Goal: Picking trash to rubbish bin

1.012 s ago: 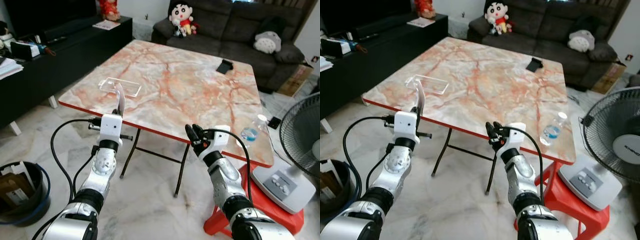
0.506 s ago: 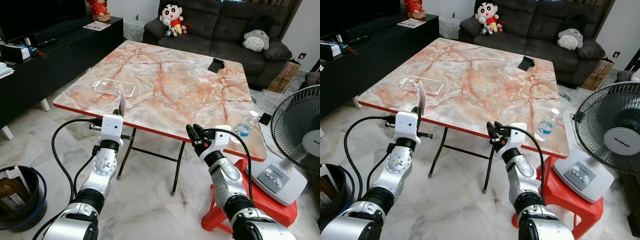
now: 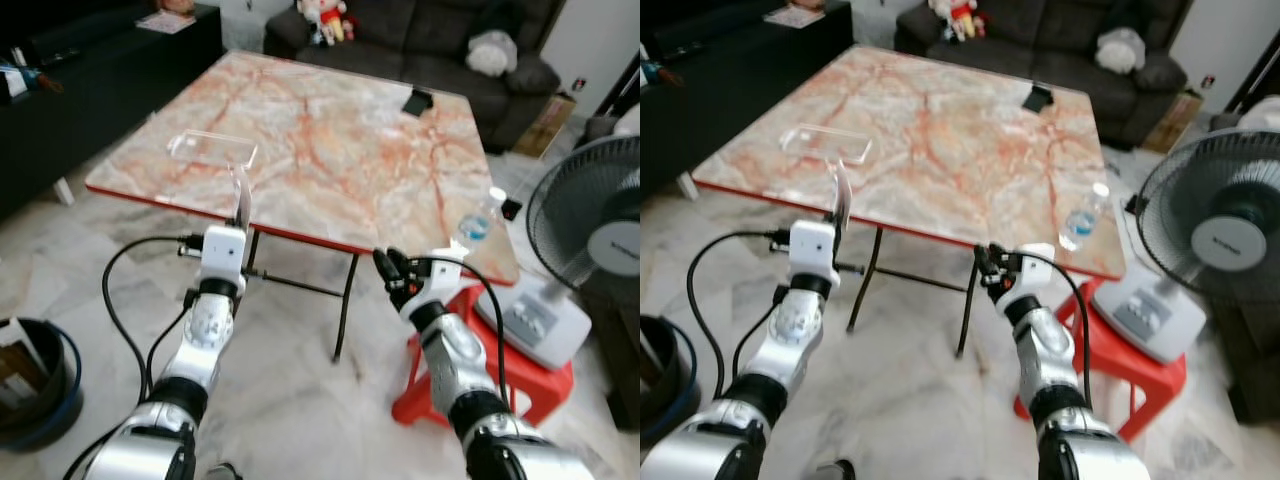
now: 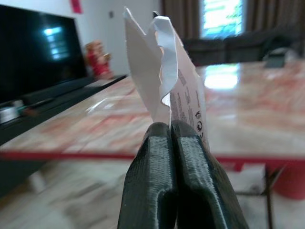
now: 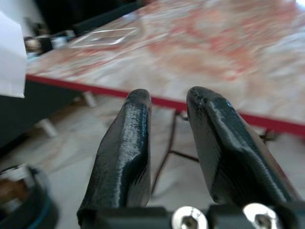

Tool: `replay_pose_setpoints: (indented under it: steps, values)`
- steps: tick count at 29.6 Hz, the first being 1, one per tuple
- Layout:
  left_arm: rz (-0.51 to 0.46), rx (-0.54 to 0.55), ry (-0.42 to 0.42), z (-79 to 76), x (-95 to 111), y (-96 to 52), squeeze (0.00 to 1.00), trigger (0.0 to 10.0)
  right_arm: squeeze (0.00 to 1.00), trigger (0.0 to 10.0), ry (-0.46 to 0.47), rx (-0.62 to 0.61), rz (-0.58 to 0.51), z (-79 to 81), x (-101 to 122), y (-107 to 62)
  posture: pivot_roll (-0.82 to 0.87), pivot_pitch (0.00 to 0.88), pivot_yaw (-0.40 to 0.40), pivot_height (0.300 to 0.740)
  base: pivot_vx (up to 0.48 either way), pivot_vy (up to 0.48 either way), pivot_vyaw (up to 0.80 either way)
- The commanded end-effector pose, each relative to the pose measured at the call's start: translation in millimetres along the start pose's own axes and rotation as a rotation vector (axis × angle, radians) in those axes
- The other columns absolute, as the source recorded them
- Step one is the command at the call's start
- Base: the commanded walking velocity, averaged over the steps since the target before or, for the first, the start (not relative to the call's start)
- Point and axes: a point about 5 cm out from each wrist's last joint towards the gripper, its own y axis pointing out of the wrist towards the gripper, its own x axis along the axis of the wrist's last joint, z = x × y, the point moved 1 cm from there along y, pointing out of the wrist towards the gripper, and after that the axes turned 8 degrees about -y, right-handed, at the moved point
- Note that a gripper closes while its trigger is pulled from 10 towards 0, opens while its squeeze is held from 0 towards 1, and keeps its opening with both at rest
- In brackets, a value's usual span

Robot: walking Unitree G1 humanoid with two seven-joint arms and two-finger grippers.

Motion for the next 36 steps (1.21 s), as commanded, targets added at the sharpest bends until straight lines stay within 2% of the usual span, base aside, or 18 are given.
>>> replay_pose_setpoints:
  steps: [1, 11, 15, 16, 17, 20, 25, 27, 30, 31, 32, 33, 34, 35, 36]
  values:
    - [0.015, -0.009, 0.0, -3.5, -2, -0.7, 0.0, 10.0, 0.0, 10.0, -0.004, -0.015, 0.01, -5.4, -1, -2.6, 0.0, 0.045, -0.14, 0.74, -0.274, 0.0, 0.0]
    - [0.028, -0.007, 0.0, -3.1, -4, -1.3, 0.0, 10.0, 0.0, 10.0, -0.007, -0.018, 0.022, -6.6, -2, -3.8, 0.0, 0.048, -0.143, 0.74, -0.104, 0.0, 0.0]
    - [0.13, -0.013, -0.048, -3.7, -20, -7.3, 0.0, 10.0, 0.0, 10.0, -0.029, -0.059, 0.072, -15.1, -8, -9.0, 0.0, 0.047, -0.144, 0.74, 0.0, 0.0, 0.0]
    - [0.13, -0.013, -0.048, -3.7, -20, -7.3, 0.0, 10.0, 0.0, 10.0, -0.029, -0.059, 0.072, -15.1, -8, -9.0, 0.0, 0.047, -0.144, 0.74, 0.0, 0.0, 0.0]
    - [0.175, -0.013, -0.064, -2.9, -28, -10.8, 0.0, 10.0, 0.0, 10.0, -0.04, -0.079, 0.097, -19.0, -11, -11.7, 0.0, 0.047, -0.145, 0.74, 0.0, 0.0, 0.0]
    - [0.327, -0.017, -0.123, -2.3, -50, -23.3, 0.0, 10.0, 0.0, 10.0, -0.081, -0.147, 0.196, -32.7, -23, -24.5, 0.0, 0.047, -0.145, 0.74, 0.0, 0.0, 0.0]
    - [0.476, -0.056, -0.121, -5.9, -73, -43.1, 0.0, 10.0, 0.0, 10.0, -0.071, -0.266, 0.32, -55.7, -42, -51.5, 0.0, 0.045, -0.148, 0.74, 0.0, 0.0, 0.0]
    - [0.604, -0.048, -0.163, -8.8, -91, -61.1, 0.0, 10.0, 0.0, 10.0, -0.065, -0.359, 0.445, -69.1, -62, -78.3, 0.0, 0.045, -0.146, 0.74, 0.0, 0.0, 0.0]
    - [0.699, -0.058, -0.161, -10.8, -104, -77.8, 0.0, 10.0, 0.0, 10.0, -0.05, -0.396, 0.52, -71.4, -76, -95.8, 0.0, 0.045, -0.146, 0.74, 0.0, 0.0, 0.0]
    - [0.753, -0.057, -0.154, -11.4, -111, -88.8, 0.0, 10.0, 0.0, 10.0, -0.048, -0.418, 0.579, -71.5, -87, -108.2, -0.01, 0.04, -0.144, 0.74, 0.0, 0.0, 0.0]
    - [0.753, -0.057, -0.154, -11.4, -111, -88.8, 0.0, 10.0, 0.0, 10.0, -0.048, -0.418, 0.579, -71.5, -87, -108.2, -0.01, 0.04, -0.144, 0.74, 0.0, 0.0, 0.0]
    - [0.833, -0.068, -0.138, -12.9, -121, -105.5, 0.0, 10.0, 0.0, 10.0, -0.029, -0.448, 0.639, -70.7, -99, -124.0, -0.01, 0.04, -0.144, 0.74, 0.0, 0.0, 0.0]
    - [0.833, -0.068, -0.138, -12.9, -121, -105.5, 0.0, 10.0, 0.0, 10.0, -0.029, -0.448, 0.639, -70.7, -99, -124.0, -0.01, 0.04, -0.144, 0.74, 0.0, 0.0, 0.0]
    - [0.88, -0.081, -0.119, -13.5, -127, -116.1, 0.0, 10.0, 0.0, 10.0, -0.012, -0.469, 0.673, -69.8, -106, -133.8, -0.01, 0.04, -0.144, 0.74, 0.0, 0.0, 0.0]
    - [0.891, -0.085, -0.113, -13.5, -128, -118.5, 0.0, 10.0, 0.0, 10.0, -0.01, -0.475, 0.683, -69.5, -108, -136.3, -0.01, 0.04, -0.144, 0.74, 0.0, 0.0, 0.0]
